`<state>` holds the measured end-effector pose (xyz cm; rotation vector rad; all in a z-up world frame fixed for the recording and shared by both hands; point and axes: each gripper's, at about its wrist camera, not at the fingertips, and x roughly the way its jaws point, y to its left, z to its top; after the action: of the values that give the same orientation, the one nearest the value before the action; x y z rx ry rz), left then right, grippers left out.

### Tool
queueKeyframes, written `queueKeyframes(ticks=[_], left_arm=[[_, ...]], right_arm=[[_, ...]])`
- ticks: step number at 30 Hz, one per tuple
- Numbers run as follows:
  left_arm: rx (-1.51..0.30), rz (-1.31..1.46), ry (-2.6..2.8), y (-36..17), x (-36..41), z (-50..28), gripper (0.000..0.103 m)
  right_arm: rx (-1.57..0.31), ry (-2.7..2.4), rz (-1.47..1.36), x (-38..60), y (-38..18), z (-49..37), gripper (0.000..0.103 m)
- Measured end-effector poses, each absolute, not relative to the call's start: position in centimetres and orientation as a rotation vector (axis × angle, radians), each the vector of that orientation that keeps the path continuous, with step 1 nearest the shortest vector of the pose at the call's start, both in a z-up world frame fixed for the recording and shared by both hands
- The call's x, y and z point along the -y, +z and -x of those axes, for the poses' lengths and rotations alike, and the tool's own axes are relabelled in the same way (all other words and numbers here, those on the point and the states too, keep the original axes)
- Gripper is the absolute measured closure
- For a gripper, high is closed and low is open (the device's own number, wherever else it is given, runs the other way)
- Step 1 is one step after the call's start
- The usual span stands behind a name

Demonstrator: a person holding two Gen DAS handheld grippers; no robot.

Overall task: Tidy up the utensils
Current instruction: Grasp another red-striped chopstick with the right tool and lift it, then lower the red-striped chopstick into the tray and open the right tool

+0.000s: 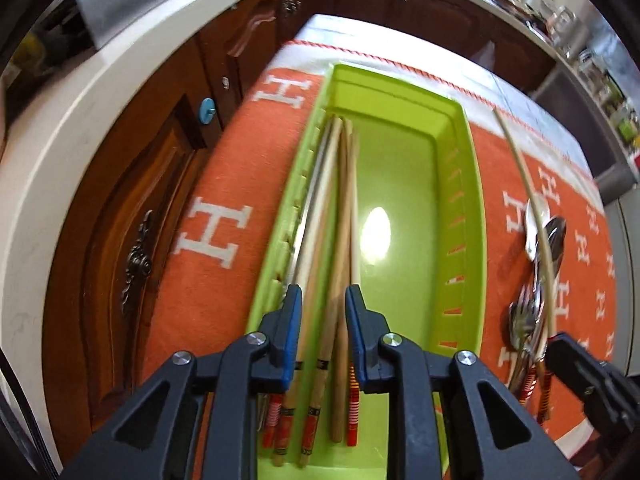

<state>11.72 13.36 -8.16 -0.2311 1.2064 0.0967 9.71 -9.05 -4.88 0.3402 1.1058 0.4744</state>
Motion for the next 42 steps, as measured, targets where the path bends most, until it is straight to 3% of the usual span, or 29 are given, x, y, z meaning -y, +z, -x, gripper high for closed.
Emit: queueKeyframes(ticks=[10,23,42], left_arm=[[-1.113,0.261,0.107,-4.2,-14.8,-9.0,0.083],[-1.091,0.271,0.136,-3.2,-15.8,-7.5,0.083],[-1.137,0.21,-0.086,-3.0,-8.4,-7.0,0.083]], right_arm=[[-1.185,0.579,-0.412,5.2,-5.1,-10.9,0.098],[-1.301,0.648,-0.512,1.0,-7.8,-12.9,0.094],[-1.167,0.582,-0.324,10.2,-4.4,-9.1,0.094]])
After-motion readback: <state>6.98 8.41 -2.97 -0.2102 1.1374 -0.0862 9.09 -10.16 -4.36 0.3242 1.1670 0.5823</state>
